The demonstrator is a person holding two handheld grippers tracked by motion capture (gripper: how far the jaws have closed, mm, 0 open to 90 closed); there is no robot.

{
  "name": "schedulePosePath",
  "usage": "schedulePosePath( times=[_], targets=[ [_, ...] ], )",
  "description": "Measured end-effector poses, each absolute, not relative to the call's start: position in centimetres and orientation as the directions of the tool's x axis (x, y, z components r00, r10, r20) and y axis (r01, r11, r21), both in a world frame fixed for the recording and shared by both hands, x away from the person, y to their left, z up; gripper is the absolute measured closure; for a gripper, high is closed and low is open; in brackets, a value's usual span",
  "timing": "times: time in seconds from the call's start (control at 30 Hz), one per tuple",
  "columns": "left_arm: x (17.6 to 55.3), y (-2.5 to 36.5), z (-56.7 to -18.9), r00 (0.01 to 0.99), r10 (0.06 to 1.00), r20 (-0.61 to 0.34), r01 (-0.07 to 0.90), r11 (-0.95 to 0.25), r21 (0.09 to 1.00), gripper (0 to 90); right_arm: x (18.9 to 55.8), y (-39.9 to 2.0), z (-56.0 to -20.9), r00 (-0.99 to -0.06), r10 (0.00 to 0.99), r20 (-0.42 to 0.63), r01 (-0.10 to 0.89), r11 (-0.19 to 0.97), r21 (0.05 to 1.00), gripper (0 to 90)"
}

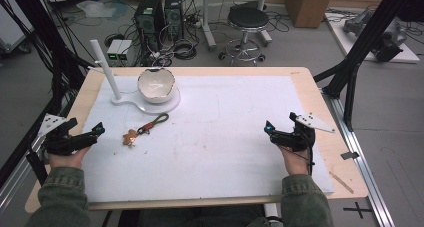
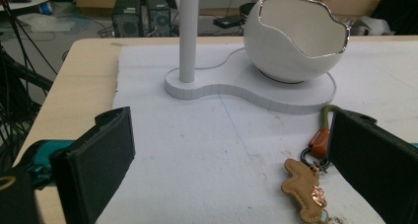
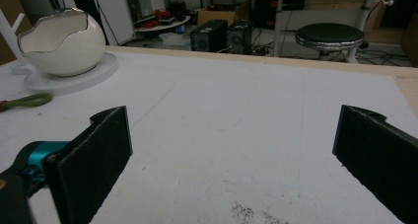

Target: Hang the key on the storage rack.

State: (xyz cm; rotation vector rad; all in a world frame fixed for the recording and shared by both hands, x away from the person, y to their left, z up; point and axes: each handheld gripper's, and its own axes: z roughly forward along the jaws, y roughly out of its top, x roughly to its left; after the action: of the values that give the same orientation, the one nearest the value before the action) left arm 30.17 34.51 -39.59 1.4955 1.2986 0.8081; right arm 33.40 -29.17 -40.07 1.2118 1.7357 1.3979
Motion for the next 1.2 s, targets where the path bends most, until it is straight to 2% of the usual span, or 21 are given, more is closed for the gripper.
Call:
schedulePosePath(
  times=[1.0,1.2],
  targets=[
    [30.4,34.1,-38.1,0.226,0.968,-0.108,0.357,0.021,0.934,5.0,33.2,-29.3,-40.1,-0.388,0.917,0.087,0.292,0.032,0.956,0.5],
    [31.2,33.2,-37.4,0.269,0.959,-0.085,0.386,-0.026,0.922,5.0,33.1,-29.3,-40.0,-0.386,0.917,0.097,0.298,0.025,0.954,0.5]
  ],
)
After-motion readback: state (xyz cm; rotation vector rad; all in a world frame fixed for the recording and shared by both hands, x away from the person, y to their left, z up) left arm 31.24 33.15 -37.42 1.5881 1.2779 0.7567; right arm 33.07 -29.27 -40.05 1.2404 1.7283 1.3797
